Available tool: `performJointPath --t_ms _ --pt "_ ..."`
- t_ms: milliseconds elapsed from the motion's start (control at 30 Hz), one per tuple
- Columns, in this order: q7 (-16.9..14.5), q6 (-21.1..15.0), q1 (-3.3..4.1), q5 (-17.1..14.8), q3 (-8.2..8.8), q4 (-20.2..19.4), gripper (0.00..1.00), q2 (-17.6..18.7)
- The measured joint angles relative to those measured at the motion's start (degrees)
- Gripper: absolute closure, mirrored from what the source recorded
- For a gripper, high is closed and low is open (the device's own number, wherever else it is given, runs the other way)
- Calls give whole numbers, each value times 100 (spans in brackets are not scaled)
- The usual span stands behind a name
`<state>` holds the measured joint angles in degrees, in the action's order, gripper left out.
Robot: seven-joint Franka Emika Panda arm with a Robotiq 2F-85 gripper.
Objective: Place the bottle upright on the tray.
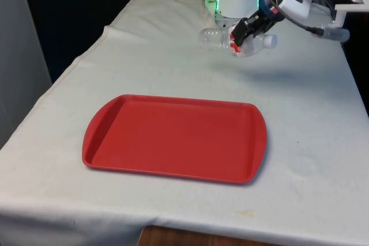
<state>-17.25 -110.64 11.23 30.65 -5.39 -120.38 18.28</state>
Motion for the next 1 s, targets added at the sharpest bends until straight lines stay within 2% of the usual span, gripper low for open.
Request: performJointPath --t_ms 433,1000 --pt "-29 -264 -40 -143 0 -115 66 -252" --pt "-46 -636 -69 -344 11 -155 66 -413"
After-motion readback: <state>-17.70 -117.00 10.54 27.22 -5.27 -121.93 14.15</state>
